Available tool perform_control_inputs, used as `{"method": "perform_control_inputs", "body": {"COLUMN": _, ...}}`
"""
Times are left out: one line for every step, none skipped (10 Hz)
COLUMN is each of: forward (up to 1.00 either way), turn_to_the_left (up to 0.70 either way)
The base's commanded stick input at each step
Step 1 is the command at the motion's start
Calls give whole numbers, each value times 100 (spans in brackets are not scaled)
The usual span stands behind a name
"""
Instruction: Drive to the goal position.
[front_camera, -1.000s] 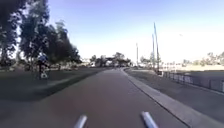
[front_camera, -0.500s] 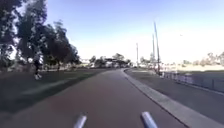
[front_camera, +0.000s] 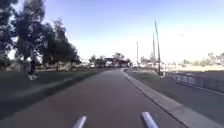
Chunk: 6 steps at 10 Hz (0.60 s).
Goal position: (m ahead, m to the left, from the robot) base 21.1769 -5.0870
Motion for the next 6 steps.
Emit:
{"method": "perform_control_inputs", "body": {"forward": 98, "turn_to_the_left": 0}}
{"method": "perform_control_inputs", "body": {"forward": 98, "turn_to_the_left": 0}}
{"method": "perform_control_inputs", "body": {"forward": 98, "turn_to_the_left": 0}}
{"method": "perform_control_inputs", "body": {"forward": 98, "turn_to_the_left": 0}}
{"method": "perform_control_inputs", "body": {"forward": 98, "turn_to_the_left": 0}}
{"method": "perform_control_inputs", "body": {"forward": 98, "turn_to_the_left": 0}}
